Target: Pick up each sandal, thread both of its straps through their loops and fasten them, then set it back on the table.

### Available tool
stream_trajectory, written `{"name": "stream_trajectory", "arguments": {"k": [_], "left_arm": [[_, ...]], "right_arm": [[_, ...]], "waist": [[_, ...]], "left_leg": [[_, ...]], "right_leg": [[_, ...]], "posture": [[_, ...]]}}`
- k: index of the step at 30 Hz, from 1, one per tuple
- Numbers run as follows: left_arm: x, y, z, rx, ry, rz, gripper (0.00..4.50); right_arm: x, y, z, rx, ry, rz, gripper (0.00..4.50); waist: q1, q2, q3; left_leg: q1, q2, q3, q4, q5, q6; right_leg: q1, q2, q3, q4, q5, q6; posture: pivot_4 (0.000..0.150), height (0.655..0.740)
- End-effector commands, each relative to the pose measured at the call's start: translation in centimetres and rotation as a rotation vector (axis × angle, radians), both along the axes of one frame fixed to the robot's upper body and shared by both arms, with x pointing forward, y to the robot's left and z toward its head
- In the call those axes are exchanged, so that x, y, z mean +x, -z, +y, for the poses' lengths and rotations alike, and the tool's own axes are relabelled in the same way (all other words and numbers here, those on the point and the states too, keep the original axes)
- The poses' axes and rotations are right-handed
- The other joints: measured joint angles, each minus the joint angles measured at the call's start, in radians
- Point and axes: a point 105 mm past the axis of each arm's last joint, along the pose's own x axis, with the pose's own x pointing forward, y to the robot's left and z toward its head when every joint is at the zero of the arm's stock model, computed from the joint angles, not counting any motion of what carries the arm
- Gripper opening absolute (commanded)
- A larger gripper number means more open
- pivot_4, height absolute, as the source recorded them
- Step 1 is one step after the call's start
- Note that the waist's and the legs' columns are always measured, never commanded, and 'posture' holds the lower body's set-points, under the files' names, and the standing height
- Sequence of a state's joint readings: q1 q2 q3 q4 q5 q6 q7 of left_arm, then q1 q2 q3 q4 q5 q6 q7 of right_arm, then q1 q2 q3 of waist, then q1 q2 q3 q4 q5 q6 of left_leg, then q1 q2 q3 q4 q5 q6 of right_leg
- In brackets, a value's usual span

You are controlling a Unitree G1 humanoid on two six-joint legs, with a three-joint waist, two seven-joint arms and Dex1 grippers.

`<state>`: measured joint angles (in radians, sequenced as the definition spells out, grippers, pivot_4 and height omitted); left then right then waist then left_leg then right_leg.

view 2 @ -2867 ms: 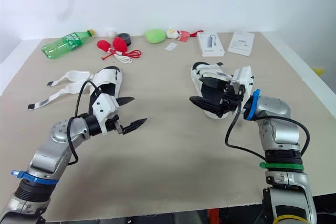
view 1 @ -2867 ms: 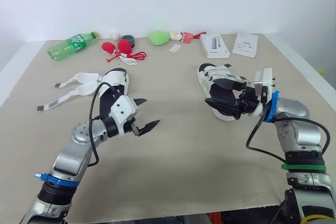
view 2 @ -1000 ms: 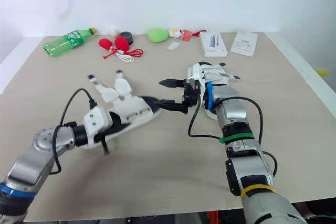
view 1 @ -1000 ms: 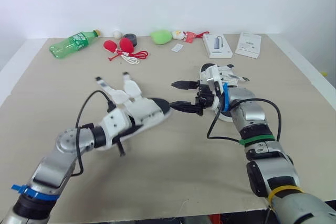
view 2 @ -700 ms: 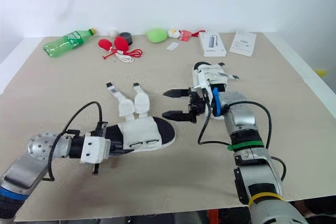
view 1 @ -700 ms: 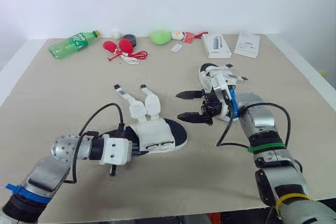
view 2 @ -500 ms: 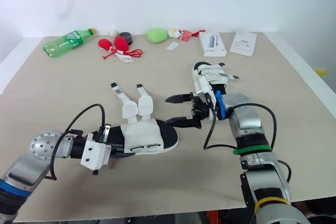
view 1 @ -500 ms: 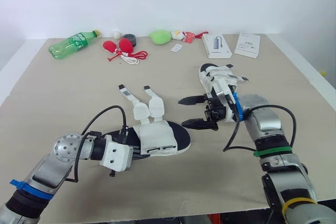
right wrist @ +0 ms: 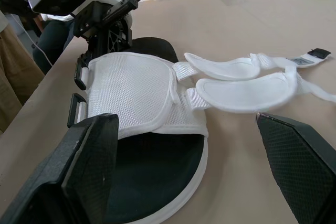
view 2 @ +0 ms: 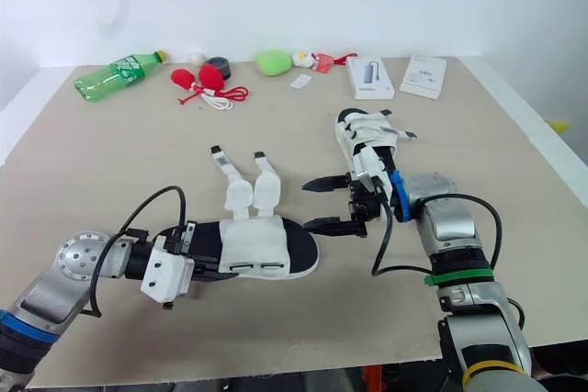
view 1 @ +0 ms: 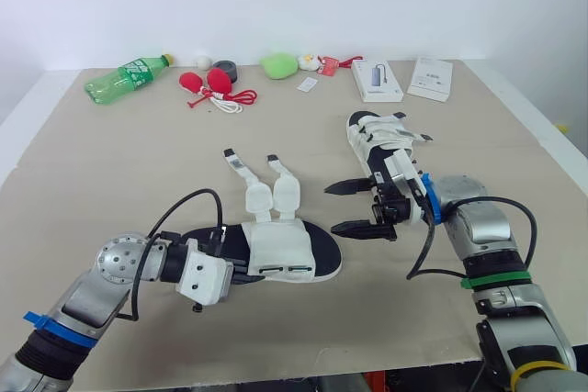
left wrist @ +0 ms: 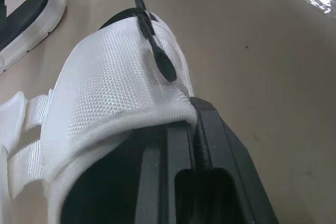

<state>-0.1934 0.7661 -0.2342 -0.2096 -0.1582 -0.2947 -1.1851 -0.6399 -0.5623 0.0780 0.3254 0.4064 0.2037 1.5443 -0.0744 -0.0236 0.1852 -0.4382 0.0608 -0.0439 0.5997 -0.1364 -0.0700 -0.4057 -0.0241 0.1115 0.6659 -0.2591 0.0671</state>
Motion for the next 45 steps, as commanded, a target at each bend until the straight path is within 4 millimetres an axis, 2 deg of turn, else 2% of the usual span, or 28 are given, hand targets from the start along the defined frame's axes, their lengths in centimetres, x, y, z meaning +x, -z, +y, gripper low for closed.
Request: {"name": "stream_trajectory", "arguments": {"k": [1,2,5,9,13,14,15,16,17,19,20,21,22,23,24,26,29,35,40,42,45], "left_arm": [[0.2,-1.0,0.0,-0.031,-0.042,0.038,0.76],[0.1,-1.2,0.0,-0.039,-0.05,0.056,1.21],[-0.3,-1.5,0.1,-0.034,-0.059,0.095,2.02],[-1.1,-2.4,0.7,-0.032,-0.09,0.137,2.02],[-2.2,-2.5,2.2,-0.004,-0.156,0.231,2.02],[-2.4,-2.6,2.6,-0.01,-0.181,0.265,2.13],[-2.4,-2.7,2.9,-0.038,-0.224,0.347,2.13],[-2.5,-2.8,3.1,-0.068,-0.258,0.42,2.13],[-2.5,-2.9,3.3,-0.086,-0.283,0.471,2.13],[-2.3,-3.0,3.9,-0.098,-0.323,0.542,2.13],[-2.0,-3.3,4.1,-0.122,-0.344,0.57,2.13],[-1.5,-3.6,4.3,-0.144,-0.365,0.579,2.13],[-0.9,-3.9,4.4,-0.172,-0.383,0.582,2.13],[-0.5,-4.2,4.5,-0.196,-0.397,0.589,2.13],[0.1,-4.6,4.5,-0.225,-0.413,0.592,2.13],[1.3,-5.4,4.5,-0.294,-0.44,0.606,2.13],[2.8,-6.3,4.8,-0.348,-0.473,0.63,2.13],[7.4,-8.2,5.2,-0.52,-0.563,0.642,2.13],[10.2,-7.5,5.5,-0.627,-0.69,0.821,2.13],[10.5,-6.5,5.4,-0.595,-0.737,0.968,2.13],[10.7,-5.2,5.6,-0.553,-0.799,1.084,2.13]], "right_arm": [[-0.2,-0.8,-0.3,0.003,-0.017,-0.046,4.5],[-0.1,-0.7,-0.4,-0.004,-0.015,-0.048,4.5],[0.3,-0.5,-0.8,-0.029,0.004,-0.055,4.5],[0.6,-0.5,-1.0,-0.038,0.015,-0.076,4.5],[-0.4,-0.2,-0.8,-0.036,-0.017,-0.072,4.5],[-0.7,-0.1,-0.6,-0.033,-0.03,-0.065,3.99],[-1.2,0.1,-0.5,-0.042,-0.052,-0.056,3.87],[-1.6,0.4,-0.4,-0.058,-0.074,-0.053,3.47],[-2.0,0.6,-0.2,-0.071,-0.089,-0.056,2.88],[-2.4,1.1,0.3,-0.081,-0.105,-0.056,2.57],[-2.5,1.3,0.7,-0.084,-0.105,-0.057,2.04],[-2.6,1.6,1.0,-0.085,-0.104,-0.052,1.76],[-2.7,1.8,1.3,-0.091,-0.101,-0.039,1.67],[-2.9,2.0,1.6,-0.095,-0.102,-0.031,1.14],[-3.1,2.3,1.7,-0.11,-0.101,-0.019,0.94],[-3.5,3.1,1.9,-0.144,-0.11,-0.003,0.05],[-3.7,4.0,2.3,-0.167,-0.096,0.016,0.02],[-2.8,5.3,2.6,-0.213,-0.045,-0.019,0.02],[-2.7,5.7,2.8,-0.248,-0.068,-0.073,0.02],[-2.5,5.7,2.8,-0.259,-0.07,-0.094,0.02],[-2.3,5.6,2.8,-0.258,-0.07,-0.1,0.02]], "waist": [[0.0,0.0,0.0],[0.0,0.0,0.0],[0.0,0.0,0.0],[0.0,0.0,0.0],[-0.002,0.0,0.0],[-0.002,0.0,0.0],[-0.002,0.0,0.0],[-0.002,0.0,0.0],[-0.002,0.0,0.0],[-0.001,0.0,0.0],[-0.001,0.0,0.0],[-0.001,0.0,0.0],[-0.001,0.0,0.0],[-0.001,0.0,0.0],[-0.001,0.0,0.0],[0.001,0.0,0.0],[0.0,-0.001,0.0],[0.0,-0.002,0.0],[-0.002,-0.004,-0.001],[-0.004,-0.004,-0.001],[-0.004,-0.004,-0.001]], "left_leg": [[0.0,0.0,0.0,0.0,0.0,0.0],[0.0,0.0,0.0,0.0,0.0,0.0],[0.0,0.0,0.0,0.0,0.0,0.0],[0.0,0.0,0.0,-0.001,0.0,0.0],[0.0,0.001,0.0,-0.001,0.0,0.0],[0.0,0.001,0.0,-0.001,0.0,0.0],[0.0,0.001,0.0,-0.001,0.0,0.0],[0.0,0.001,0.0,-0.001,0.0,0.0],[0.0,0.001,0.0,-0.001,0.0,0.0],[0.0,0.001,0.0,-0.001,0.0,0.0],[0.0,0.001,0.0,0.0,0.0,0.0],[0.0,0.001,0.0,0.0,0.0,0.0],[0.0,0.001,0.0,0.0,0.0,0.0],[0.0,0.001,0.0,0.0,0.0,0.0],[0.0,0.001,0.0,0.0,0.0,0.0],[0.001,0.001,0.0,0.0,0.0,0.0],[0.0,0.001,0.0,0.0,0.0,0.0],[0.001,0.001,-0.002,0.001,0.0,-0.001],[0.001,0.001,-0.001,0.002,0.0,-0.001],[0.001,0.001,-0.002,0.002,0.0,-0.001],[0.001,0.001,-0.003,0.002,0.0,-0.001]], "right_leg": [[0.0,0.0,0.0,0.0,0.0,0.0],[0.0,0.0,0.0,0.0,0.0,0.0],[0.0,0.0,0.0,0.0,0.0,0.0],[0.0,0.0,0.0,0.0,-0.001,0.0],[-0.001,0.0,0.0,0.0,-0.001,-0.001],[-0.001,0.0,0.0,0.0,-0.001,-0.001],[0.0,0.0,0.0,0.0,-0.001,-0.001],[-0.001,0.001,0.0,0.001,-0.001,-0.001],[-0.001,0.001,0.0,0.001,-0.002,-0.002],[-0.001,0.0,0.0,0.001,-0.002,-0.002],[-0.001,0.0,0.0,0.001,-0.001,-0.001],[-0.001,0.0,-0.001,0.001,-0.001,-0.002],[-0.001,0.0,0.0,0.001,-0.001,-0.002],[-0.001,0.0,-0.001,0.001,-0.001,-0.002],[-0.001,0.0,-0.001,0.001,-0.001,-0.002],[-0.001,0.001,-0.001,0.001,-0.001,-0.002],[-0.001,0.001,-0.001,0.001,-0.001,-0.001],[0.0,0.002,-0.002,0.001,0.0,-0.002],[0.001,0.002,-0.002,0.001,0.003,0.004],[0.0,0.003,-0.002,0.001,0.004,0.004],[0.001,0.003,-0.002,0.002,0.004,0.005]], "posture": [[0.15,0.74],[0.15,0.74],[0.15,0.74],[0.15,0.74],[0.15,0.74],[0.15,0.74],[0.15,0.74],[0.15,0.74],[0.15,0.74],[0.15,0.74],[0.15,0.74],[0.15,0.74],[0.15,0.74],[0.15,0.74],[0.15,0.74],[0.15,0.74],[0.15,0.74],[0.15,0.74],[0.15,0.74],[0.15,0.74],[0.15,0.74]]}}
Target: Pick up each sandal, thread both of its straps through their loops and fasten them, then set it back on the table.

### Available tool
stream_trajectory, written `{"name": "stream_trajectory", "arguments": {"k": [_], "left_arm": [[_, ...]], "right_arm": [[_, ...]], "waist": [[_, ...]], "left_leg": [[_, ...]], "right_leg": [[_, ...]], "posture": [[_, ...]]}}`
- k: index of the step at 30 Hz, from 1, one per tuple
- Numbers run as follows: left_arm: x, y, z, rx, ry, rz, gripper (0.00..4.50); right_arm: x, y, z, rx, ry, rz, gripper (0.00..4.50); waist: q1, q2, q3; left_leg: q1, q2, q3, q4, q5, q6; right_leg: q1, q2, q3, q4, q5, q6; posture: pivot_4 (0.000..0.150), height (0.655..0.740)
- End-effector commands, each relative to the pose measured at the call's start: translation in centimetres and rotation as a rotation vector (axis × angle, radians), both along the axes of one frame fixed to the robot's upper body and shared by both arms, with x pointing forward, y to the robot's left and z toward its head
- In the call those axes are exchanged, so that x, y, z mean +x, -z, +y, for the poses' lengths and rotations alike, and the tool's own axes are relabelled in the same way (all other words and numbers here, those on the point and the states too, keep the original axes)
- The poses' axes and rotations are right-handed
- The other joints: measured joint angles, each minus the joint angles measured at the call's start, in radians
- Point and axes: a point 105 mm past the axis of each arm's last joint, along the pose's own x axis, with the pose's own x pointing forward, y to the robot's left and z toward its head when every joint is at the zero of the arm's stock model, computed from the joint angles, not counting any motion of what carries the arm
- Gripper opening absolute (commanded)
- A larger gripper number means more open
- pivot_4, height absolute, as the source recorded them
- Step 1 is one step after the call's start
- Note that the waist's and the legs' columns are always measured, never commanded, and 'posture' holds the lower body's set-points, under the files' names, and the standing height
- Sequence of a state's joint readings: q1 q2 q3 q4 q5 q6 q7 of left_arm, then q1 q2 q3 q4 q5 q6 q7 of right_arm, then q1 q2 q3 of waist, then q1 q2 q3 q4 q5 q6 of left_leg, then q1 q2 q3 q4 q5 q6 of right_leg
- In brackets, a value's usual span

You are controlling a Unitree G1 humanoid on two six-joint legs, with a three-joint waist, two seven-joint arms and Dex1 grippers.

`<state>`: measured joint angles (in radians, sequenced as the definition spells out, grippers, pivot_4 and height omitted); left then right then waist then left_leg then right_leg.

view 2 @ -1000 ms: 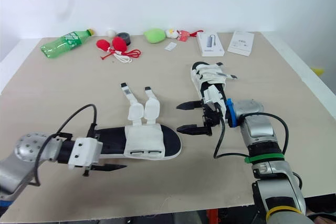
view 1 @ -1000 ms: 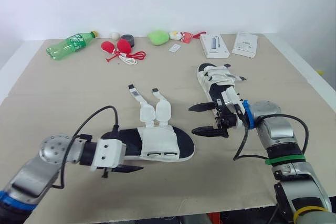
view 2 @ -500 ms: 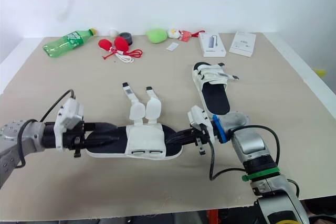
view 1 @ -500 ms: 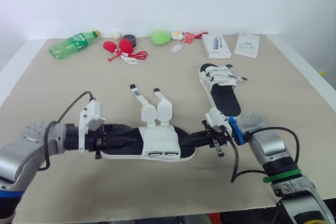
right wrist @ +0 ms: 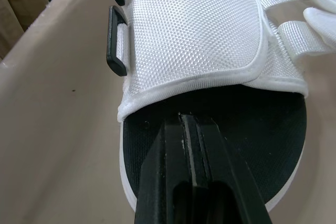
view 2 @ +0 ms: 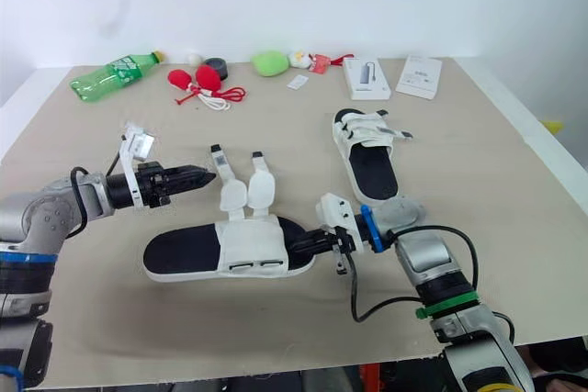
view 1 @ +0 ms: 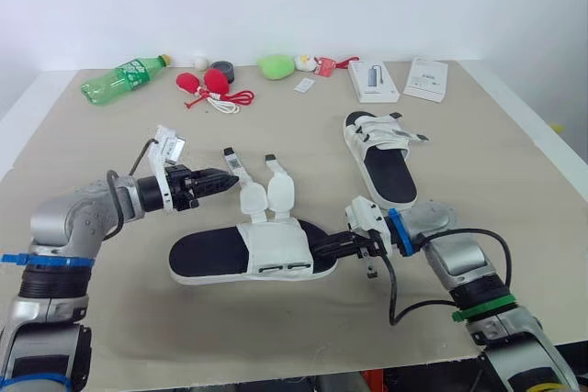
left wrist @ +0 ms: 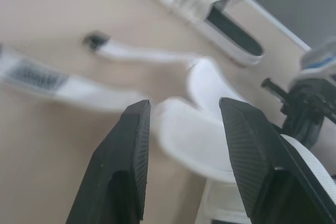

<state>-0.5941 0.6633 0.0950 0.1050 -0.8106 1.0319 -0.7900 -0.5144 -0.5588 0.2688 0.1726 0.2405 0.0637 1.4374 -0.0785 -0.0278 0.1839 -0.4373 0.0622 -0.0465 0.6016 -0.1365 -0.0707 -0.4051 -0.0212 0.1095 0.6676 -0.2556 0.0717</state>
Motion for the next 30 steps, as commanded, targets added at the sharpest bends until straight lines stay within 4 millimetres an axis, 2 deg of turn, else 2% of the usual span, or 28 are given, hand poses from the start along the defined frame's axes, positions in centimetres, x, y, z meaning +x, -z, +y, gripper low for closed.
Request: {"name": "stream_trajectory", "arguments": {"k": [1,4,8,9,11,12,14,15,23,27,30], "left_arm": [[0.4,0.6,0.7,-0.023,-0.045,0.136,2.13],[1.0,1.5,1.0,-0.034,-0.088,0.207,2.13],[1.7,1.7,1.0,-0.069,-0.131,0.254,2.13],[1.9,1.5,0.8,-0.077,-0.127,0.248,2.54],[2.4,1.1,0.3,-0.129,-0.132,0.245,2.9],[2.7,1.0,0.1,-0.147,-0.136,0.249,3.23],[3.3,1.0,-0.4,-0.18,-0.143,0.263,4.21],[3.6,1.0,-0.7,-0.2,-0.149,0.273,4.37],[6.7,0.8,-1.8,-0.387,-0.246,0.368,4.37],[7.6,0.8,-2.1,-0.419,-0.268,0.381,4.37],[7.9,1.1,-3.1,-0.426,-0.252,0.398,4.37]], "right_arm": [[0.2,0.5,-0.1,-0.03,0.014,-0.001,0.02],[-0.1,0.5,-0.1,-0.028,0.009,-0.001,0.02],[-0.1,0.4,-0.3,-0.029,0.009,-0.002,0.02],[-0.1,0.4,-0.3,-0.03,0.009,-0.004,0.0],[0.0,0.2,-0.3,-0.032,0.01,-0.011,0.0],[0.1,0.1,-0.3,-0.032,0.011,-0.014,0.0],[0.1,0.1,-0.3,-0.033,0.012,-0.017,0.0],[0.2,0.1,-0.3,-0.034,0.011,-0.018,0.0],[0.1,0.0,-0.3,-0.037,0.007,-0.029,0.0],[0.1,-0.1,-0.3,-0.038,0.006,-0.031,0.0],[0.1,-0.1,-0.3,-0.042,0.008,-0.034,0.0]], "waist": [[0.0,0.0,0.0],[0.001,0.0,0.0],[0.003,-0.001,-0.001],[0.002,-0.001,-0.001],[0.003,-0.001,-0.001],[0.004,-0.001,-0.001],[0.004,-0.001,-0.001],[0.004,-0.001,-0.001],[0.004,-0.002,-0.001],[0.004,-0.002,-0.001],[0.004,-0.002,-0.001]], "left_leg": [[0.0,0.0,0.0,0.0,0.0,0.0],[0.0,0.0,0.0,0.0,0.0,0.0],[0.0,0.0,-0.001,0.0,0.001,-0.001],[0.0,0.0,-0.001,0.0,0.001,-0.002],[0.0,0.0,-0.001,0.0,0.001,-0.002],[0.0,0.0,-0.001,0.0,0.001,-0.002],[0.0,0.0,-0.001,0.0,0.001,-0.002],[0.0,0.0,-0.001,0.0,0.001,-0.002],[0.0,-0.001,-0.002,0.0,0.002,-0.003],[0.0,-0.001,-0.002,-0.001,0.002,-0.003],[0.0,-0.001,-0.002,-0.001,0.002,-0.003]], "right_leg": [[0.0,0.0,0.0,0.0,0.0,0.0],[0.001,0.0,0.0,0.0,0.0,0.0],[0.0,0.0,0.0,0.0,0.001,0.0],[0.0,0.0,-0.001,0.0,0.001,0.001],[0.0,0.0,-0.001,0.0,0.001,0.001],[0.001,0.0,-0.001,0.0,0.001,0.001],[0.001,0.0,-0.001,0.0,0.001,0.001],[0.001,0.0,-0.001,0.0,0.001,0.001],[0.001,0.0,-0.002,0.0,0.002,0.002],[0.001,0.0,-0.002,-0.001,0.002,0.002],[0.001,-0.001,-0.002,-0.001,0.002,0.002]], "posture": [[0.15,0.74],[0.15,0.74],[0.15,0.74],[0.15,0.74],[0.15,0.74],[0.15,0.74],[0.15,0.74],[0.15,0.74],[0.15,0.74],[0.15,0.74],[0.15,0.74]]}}
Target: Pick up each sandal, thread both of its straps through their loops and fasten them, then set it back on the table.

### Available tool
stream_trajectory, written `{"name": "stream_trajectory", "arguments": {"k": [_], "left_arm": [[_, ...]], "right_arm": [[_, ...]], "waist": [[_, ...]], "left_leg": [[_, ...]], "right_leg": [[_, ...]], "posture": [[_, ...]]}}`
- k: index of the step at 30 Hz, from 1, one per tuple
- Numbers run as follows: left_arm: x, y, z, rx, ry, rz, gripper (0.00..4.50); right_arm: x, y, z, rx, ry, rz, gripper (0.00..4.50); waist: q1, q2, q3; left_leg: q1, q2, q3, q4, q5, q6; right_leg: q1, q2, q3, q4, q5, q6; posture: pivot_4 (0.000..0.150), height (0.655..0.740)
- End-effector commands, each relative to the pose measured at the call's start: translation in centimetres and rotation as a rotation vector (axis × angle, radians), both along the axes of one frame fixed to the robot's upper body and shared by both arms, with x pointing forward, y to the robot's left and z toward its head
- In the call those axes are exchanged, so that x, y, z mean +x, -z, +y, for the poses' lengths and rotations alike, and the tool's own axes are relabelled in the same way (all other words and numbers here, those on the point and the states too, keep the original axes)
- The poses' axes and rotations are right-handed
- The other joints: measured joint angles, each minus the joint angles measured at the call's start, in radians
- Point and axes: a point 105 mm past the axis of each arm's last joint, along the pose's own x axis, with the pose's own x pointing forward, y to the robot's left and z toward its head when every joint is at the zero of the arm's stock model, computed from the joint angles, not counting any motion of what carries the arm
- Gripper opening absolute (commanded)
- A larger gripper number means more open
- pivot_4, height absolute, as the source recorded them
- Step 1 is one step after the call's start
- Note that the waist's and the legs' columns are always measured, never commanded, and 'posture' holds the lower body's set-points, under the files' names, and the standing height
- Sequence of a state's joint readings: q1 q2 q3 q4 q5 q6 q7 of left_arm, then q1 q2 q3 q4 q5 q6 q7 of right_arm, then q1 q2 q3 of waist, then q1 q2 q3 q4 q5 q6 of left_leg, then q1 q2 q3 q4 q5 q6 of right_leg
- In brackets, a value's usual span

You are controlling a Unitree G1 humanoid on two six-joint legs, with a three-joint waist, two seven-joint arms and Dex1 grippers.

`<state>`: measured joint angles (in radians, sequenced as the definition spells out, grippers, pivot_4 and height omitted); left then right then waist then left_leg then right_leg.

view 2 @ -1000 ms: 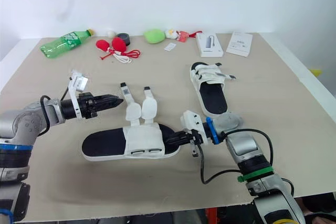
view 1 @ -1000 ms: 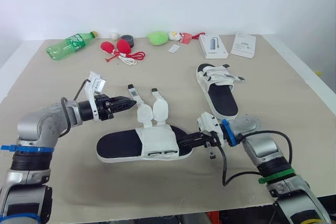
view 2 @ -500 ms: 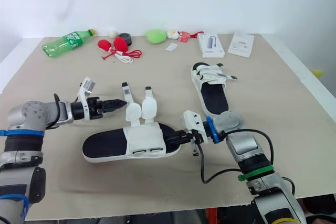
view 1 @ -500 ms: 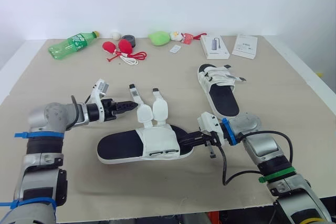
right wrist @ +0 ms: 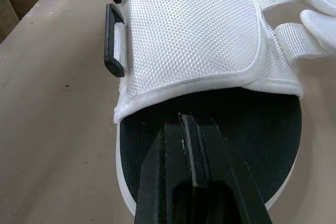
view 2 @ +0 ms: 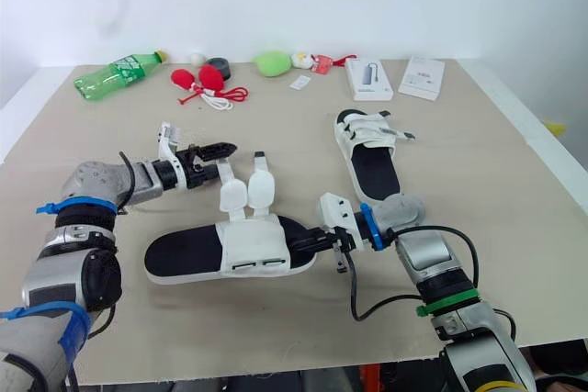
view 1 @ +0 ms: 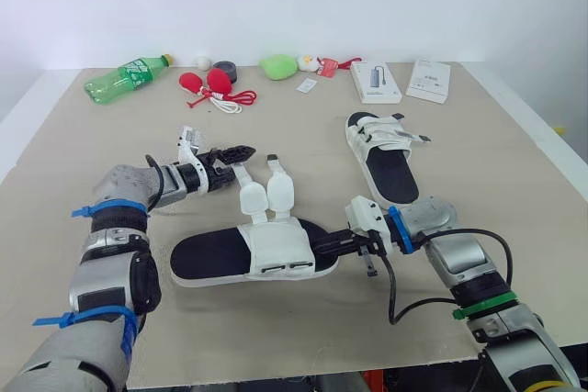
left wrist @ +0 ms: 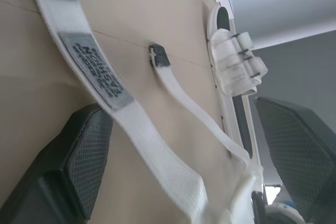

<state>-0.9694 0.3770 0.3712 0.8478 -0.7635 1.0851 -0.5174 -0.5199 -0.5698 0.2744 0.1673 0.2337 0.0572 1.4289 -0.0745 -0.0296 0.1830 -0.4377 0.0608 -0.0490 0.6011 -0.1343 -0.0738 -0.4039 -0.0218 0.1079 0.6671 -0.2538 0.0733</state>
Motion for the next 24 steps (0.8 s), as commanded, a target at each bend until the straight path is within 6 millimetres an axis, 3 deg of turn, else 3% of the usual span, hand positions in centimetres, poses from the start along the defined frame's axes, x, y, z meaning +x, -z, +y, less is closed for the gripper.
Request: {"name": "stream_trajectory", "arguments": {"k": [1,3,7,8,12,15,17,20,22,24], "left_arm": [[0.8,-0.9,-1.0,-0.031,0.008,-0.026,4.37],[1.0,-0.7,-1.2,-0.023,0.002,-0.029,4.14],[1.8,-0.3,-0.7,-0.001,-0.05,-0.04,2.85],[1.9,-0.2,-0.7,0.001,-0.056,-0.042,2.12],[2.1,-0.2,-0.9,0.039,-0.052,-0.085,0.9],[2.2,-1.1,-0.9,0.118,-0.026,-0.217,0.05],[2.1,-2.0,-1.2,0.18,0.01,-0.333,0.05],[1.0,-3.4,-2.0,0.439,0.107,-0.643,0.05],[-1.4,-5.5,-3.1,0.676,0.201,-1.053,0.05],[-4.4,-7.3,-4.5,0.784,0.264,-1.367,0.05]], "right_arm": [[0.0,0.0,-0.2,-0.028,0.007,-0.016,0.0],[0.1,-0.1,-0.3,-0.029,0.01,-0.017,0.0],[0.0,-0.1,-0.3,-0.032,0.012,-0.015,0.0],[0.0,-0.1,-0.3,-0.032,0.012,-0.015,0.0],[-0.1,0.0,-0.3,-0.037,0.012,-0.01,0.0],[-0.1,0.0,-0.3,-0.041,0.01,-0.009,0.0],[-0.1,0.0,-0.3,-0.042,0.009,-0.009,0.0],[-0.2,0.1,-0.3,-0.043,0.006,-0.007,0.0],[-0.2,0.1,-0.3,-0.046,0.003,-0.006,0.0],[-0.2,0.2,-0.4,-0.046,0.002,-0.004,0.0]], "waist": [[0.0,0.0,0.0],[0.0,0.0,0.0],[0.0,0.0,0.0],[0.0,0.0,0.0],[0.0,0.0,0.0],[0.0,0.0,0.0],[0.0,0.0,0.0],[0.0,0.0,0.0],[-0.002,0.0,0.0],[0.003,0.0,0.0]], "left_leg": [[0.0,0.0,0.0,0.0,0.0,0.0],[0.0,0.0,0.0,0.0,0.0,0.0],[0.0,0.0,0.0,0.0,0.0,-0.001],[0.0,0.0,0.0,0.0,0.0,-0.001],[0.0,0.0,0.0,0.0,0.0,-0.001],[0.0,0.0,0.0,0.0,0.001,-0.001],[0.0,0.0,0.0,0.0,0.001,-0.002],[-0.001,0.0,0.0,-0.001,0.001,-0.002],[-0.001,0.0,0.0,-0.002,0.001,-0.002],[0.0,0.0,0.001,-0.004,0.001,-0.003]], "right_leg": [[0.0,0.0,0.0,0.0,0.0,0.0],[0.0,0.0,0.0,0.0,0.0,0.0],[0.0,0.0,0.0,0.0,0.0,0.0],[0.0,0.0,0.0,0.0,0.0,0.0],[0.0,0.0,0.0,0.0,0.0,0.0],[0.0,0.0,0.0,0.0,0.0,0.0],[0.0,0.0,0.0,0.0,0.0,0.0],[0.0,0.0,0.0,0.0,0.0,0.0],[0.0,0.0,0.0,-0.001,0.0,0.0],[-0.001,-0.001,0.002,-0.001,0.002,-0.004]], "posture": [[0.15,0.74],[0.15,0.74],[0.15,0.74],[0.15,0.74],[0.15,0.74],[0.15,0.74],[0.15,0.74],[0.15,0.74],[0.15,0.74],[0.15,0.74]]}}
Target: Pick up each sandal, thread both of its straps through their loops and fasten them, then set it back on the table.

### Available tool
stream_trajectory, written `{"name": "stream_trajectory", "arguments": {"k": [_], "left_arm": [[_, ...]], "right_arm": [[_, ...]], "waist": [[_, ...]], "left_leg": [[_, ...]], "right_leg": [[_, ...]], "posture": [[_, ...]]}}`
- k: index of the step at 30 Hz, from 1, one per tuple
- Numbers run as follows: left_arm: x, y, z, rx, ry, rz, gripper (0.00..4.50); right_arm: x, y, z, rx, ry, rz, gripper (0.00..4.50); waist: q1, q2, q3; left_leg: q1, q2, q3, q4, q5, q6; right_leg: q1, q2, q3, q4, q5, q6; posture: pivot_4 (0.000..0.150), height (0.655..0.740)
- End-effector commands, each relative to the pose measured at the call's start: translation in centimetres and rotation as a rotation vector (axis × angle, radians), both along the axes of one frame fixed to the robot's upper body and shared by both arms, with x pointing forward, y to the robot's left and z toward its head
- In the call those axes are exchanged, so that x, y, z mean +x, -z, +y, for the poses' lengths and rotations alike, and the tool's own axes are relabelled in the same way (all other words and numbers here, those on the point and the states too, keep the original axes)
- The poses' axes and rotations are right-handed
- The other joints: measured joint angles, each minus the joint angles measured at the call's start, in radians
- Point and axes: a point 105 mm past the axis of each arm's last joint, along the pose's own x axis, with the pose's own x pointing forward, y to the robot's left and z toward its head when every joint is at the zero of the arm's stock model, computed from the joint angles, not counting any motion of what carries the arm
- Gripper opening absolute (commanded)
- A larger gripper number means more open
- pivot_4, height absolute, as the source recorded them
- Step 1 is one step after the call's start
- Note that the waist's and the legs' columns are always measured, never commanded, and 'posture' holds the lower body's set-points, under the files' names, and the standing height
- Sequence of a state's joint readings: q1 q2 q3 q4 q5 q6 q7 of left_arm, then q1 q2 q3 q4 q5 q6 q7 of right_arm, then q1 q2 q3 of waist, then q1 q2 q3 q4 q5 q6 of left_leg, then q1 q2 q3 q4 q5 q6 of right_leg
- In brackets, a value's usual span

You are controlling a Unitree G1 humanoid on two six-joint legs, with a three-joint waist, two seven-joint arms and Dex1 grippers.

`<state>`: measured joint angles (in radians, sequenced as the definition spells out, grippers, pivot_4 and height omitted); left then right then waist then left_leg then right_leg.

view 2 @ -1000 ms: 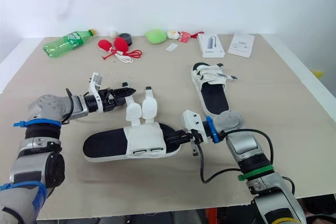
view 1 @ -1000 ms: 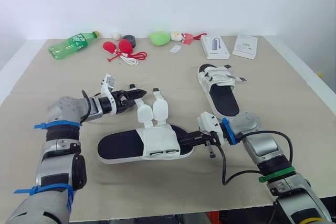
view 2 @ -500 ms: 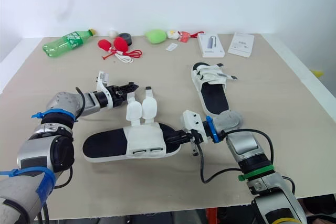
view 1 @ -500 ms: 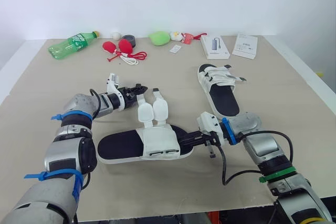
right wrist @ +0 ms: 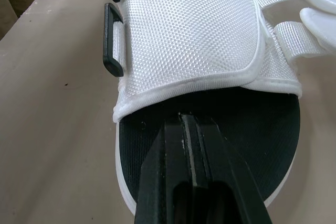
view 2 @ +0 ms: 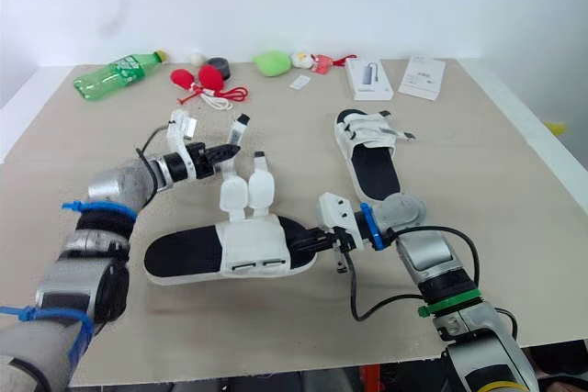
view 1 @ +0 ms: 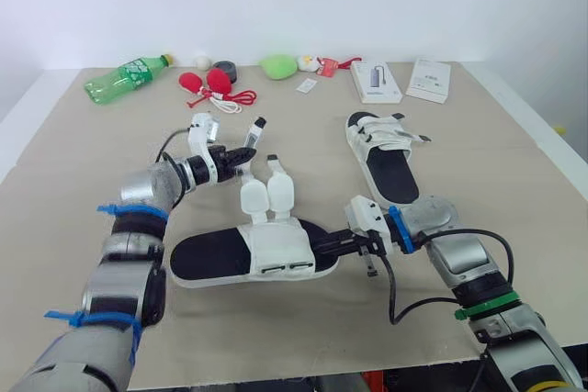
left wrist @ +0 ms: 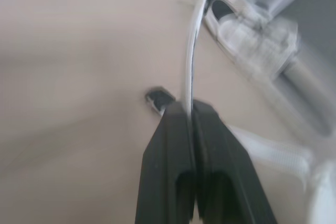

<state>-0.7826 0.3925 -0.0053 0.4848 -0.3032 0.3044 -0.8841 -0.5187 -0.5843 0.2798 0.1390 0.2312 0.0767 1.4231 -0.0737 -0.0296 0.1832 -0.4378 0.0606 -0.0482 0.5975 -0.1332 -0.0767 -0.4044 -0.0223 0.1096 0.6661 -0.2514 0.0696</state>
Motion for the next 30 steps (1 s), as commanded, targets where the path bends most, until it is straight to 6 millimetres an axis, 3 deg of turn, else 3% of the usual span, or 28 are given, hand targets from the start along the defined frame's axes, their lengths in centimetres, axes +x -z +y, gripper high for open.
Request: {"name": "stream_trajectory", "arguments": {"k": [1,5,7,12,16,21,30], "left_arm": [[-4.8,-5.0,-2.8,0.238,0.215,-0.557,0.05],[-10.9,-4.2,-3.8,0.448,0.473,-0.935,0.05],[-13.0,-3.6,-3.7,0.522,0.579,-1.067,0.05],[-15.9,-1.4,-3.5,0.638,0.789,-1.207,0.05],[-16.0,-1.0,-3.1,0.652,0.782,-1.212,0.05],[-15.7,-1.3,-2.6,0.649,0.743,-1.158,2.19],[-15.3,-2.7,0.1,0.675,0.575,-1.027,2.19]], "right_arm": [[-0.1,0.4,-0.4,-0.031,0.001,0.002,0.0],[-0.1,0.5,-0.4,-0.039,-0.005,0.003,0.0],[-0.1,0.6,-0.5,-0.042,-0.006,0.004,0.0],[-0.1,0.9,-0.4,-0.048,-0.018,0.009,0.0],[0.0,1.0,-0.3,-0.048,-0.025,0.007,0.0],[0.1,1.0,-0.6,-0.057,-0.031,0.006,0.0],[0.0,1.1,-0.5,-0.059,-0.05,0.01,0.0]], "waist": [[0.005,0.0,0.0],[0.009,0.0,0.0],[0.01,0.0,0.0],[0.011,0.0,0.0],[0.012,0.0,0.0],[0.012,0.0,0.0],[0.011,0.0,0.0]], "left_leg": [[0.0,0.0,0.0,0.0,0.0,0.0],[0.001,0.0,0.001,0.0,0.0,0.0],[0.002,0.0,0.004,0.0,0.0,0.0],[0.001,0.0,0.004,0.002,0.001,0.002],[0.001,0.0,0.005,0.002,0.001,0.002],[0.001,0.0,0.005,0.002,0.001,0.003],[0.002,0.001,0.005,0.002,0.001,0.003]], "right_leg": [[0.0,0.0,0.0,0.0,0.0,-0.001],[0.0,-0.001,0.001,-0.001,-0.002,0.003],[0.0,-0.001,0.002,-0.001,-0.004,0.0],[0.001,-0.002,0.003,-0.001,-0.004,-0.001],[0.001,-0.002,0.004,-0.001,-0.004,-0.001],[0.001,-0.001,0.004,-0.001,-0.003,-0.001],[0.0,-0.001,0.003,-0.001,-0.004,-0.002]], "posture": [[0.15,0.74],[0.15,0.74],[0.15,0.74],[0.15,0.74],[0.15,0.74],[0.15,0.74],[0.15,0.74]]}}
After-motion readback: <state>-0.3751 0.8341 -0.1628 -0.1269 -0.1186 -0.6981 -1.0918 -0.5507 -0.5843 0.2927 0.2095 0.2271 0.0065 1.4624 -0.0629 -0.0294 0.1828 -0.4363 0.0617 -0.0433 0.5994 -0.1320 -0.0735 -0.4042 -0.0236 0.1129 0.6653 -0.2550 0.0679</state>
